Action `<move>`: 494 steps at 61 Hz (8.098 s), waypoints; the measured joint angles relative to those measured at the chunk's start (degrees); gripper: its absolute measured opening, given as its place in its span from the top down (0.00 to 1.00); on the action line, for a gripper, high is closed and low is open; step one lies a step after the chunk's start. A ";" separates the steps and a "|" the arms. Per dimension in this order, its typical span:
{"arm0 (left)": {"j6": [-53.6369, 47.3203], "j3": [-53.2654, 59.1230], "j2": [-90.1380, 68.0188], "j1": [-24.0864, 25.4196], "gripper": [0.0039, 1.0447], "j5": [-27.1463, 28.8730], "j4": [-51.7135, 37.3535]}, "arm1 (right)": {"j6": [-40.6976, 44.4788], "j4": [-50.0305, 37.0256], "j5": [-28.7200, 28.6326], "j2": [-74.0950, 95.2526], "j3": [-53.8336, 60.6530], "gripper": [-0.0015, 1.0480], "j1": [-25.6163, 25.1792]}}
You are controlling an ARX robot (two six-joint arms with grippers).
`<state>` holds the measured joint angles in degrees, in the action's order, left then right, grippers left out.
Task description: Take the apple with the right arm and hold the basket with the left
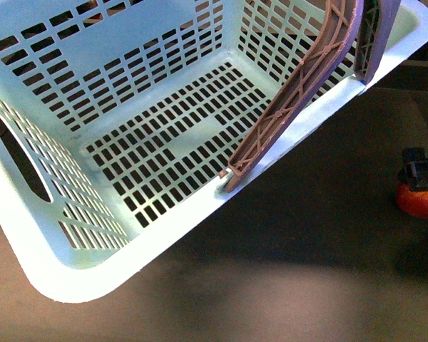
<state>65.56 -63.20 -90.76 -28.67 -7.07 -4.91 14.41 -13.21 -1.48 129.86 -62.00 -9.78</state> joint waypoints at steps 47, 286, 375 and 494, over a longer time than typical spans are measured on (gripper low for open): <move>0.00 0.00 0.00 0.00 0.84 -0.02 0.00 | 0.66 4.52 1.88 10.32 -11.30 0.08 -2.56; -0.17 0.00 -0.44 -0.02 0.84 0.00 0.02 | -14.62 -16.26 1.49 -96.19 58.34 0.98 9.86; -0.07 0.00 -0.44 -0.02 0.84 -0.02 0.00 | -14.60 13.14 1.51 -129.46 60.98 0.98 9.86; 18.10 0.50 -13.64 23.30 0.84 13.14 0.04 | -14.60 13.14 1.51 -129.55 60.98 0.08 9.86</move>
<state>83.66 -62.70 -104.40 -5.37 6.07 -4.86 -0.19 -0.08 0.03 0.32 -1.02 0.08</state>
